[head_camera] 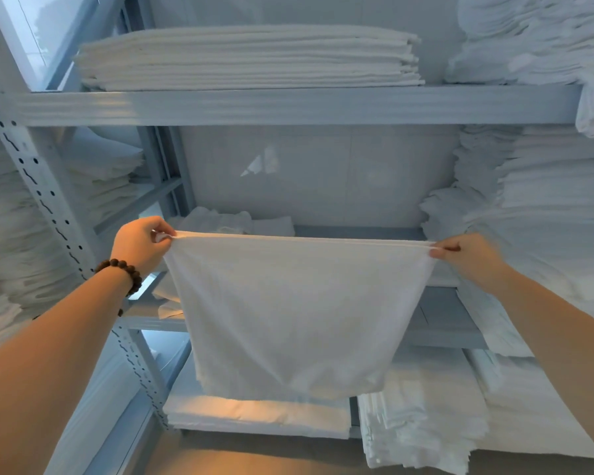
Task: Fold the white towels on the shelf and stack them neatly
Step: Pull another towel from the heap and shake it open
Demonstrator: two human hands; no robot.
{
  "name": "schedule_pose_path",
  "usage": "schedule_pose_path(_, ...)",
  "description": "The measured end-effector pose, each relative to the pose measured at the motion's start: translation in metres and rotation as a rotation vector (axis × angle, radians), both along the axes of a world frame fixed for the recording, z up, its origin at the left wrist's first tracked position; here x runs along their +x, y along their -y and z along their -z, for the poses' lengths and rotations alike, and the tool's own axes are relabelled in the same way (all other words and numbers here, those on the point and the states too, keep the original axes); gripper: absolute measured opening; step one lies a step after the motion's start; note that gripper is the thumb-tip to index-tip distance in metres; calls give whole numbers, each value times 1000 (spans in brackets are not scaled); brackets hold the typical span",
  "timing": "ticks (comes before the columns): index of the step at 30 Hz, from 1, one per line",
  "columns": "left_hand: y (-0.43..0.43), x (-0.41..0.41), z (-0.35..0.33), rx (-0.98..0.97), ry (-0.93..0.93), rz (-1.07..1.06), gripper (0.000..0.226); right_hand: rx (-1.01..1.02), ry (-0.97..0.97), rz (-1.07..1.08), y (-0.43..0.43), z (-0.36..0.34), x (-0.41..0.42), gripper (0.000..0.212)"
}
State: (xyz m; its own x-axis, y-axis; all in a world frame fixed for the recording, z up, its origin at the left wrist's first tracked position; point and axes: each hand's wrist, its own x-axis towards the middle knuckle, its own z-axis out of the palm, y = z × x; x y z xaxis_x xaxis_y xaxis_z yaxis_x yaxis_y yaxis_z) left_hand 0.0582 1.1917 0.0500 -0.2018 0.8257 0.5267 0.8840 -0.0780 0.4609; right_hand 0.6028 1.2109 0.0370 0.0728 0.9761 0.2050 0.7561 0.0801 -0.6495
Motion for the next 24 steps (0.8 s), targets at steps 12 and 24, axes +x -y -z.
schedule_pose_path(12, -3, -11, 36, -182, 84, 92, 9, -36, 115, 52, -15, 32, -3, 19)
schedule_pose_path(24, -15, -6, 78, -598, 1040, 108, 11, -247, -725, 255, -9, 68, -20, 9)
